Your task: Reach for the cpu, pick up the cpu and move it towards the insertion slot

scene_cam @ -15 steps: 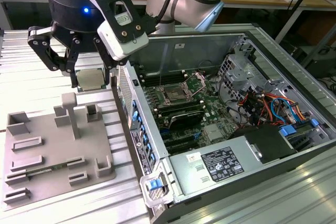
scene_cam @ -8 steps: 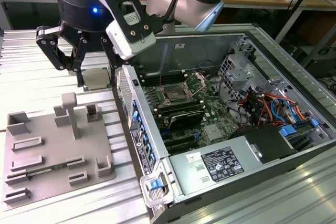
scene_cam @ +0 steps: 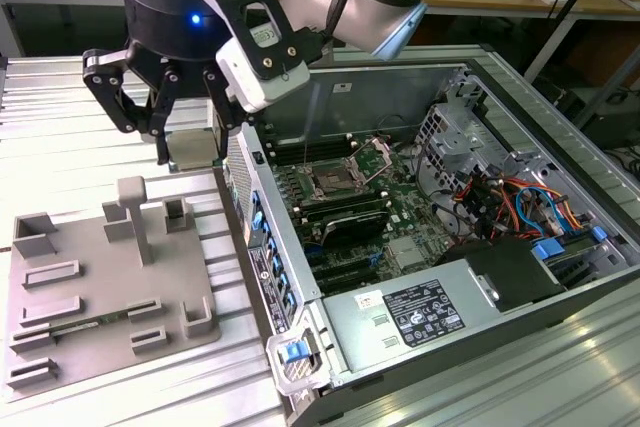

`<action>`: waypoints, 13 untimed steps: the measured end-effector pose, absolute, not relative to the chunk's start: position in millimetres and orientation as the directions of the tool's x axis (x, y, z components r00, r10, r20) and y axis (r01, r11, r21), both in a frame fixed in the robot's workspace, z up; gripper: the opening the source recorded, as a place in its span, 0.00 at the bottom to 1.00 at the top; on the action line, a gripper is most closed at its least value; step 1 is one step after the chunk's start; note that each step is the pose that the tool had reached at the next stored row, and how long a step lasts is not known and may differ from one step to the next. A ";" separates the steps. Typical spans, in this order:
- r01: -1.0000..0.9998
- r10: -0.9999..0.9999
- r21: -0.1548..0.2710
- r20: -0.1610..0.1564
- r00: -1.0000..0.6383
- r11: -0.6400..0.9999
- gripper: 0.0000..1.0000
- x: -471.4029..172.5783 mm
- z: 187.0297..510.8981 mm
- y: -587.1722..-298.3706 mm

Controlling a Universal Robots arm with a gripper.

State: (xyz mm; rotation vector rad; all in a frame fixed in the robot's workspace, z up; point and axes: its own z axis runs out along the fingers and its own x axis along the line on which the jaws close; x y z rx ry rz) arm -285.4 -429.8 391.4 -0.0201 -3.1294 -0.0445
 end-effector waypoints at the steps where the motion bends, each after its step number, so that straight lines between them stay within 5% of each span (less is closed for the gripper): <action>1: 0.013 0.013 0.028 0.012 -1.000 1.000 0.55 -285.3 391.4 -429.8; 13: 0.013 0.012 0.028 0.012 -1.000 1.000 0.55 -283.3 391.3 -429.8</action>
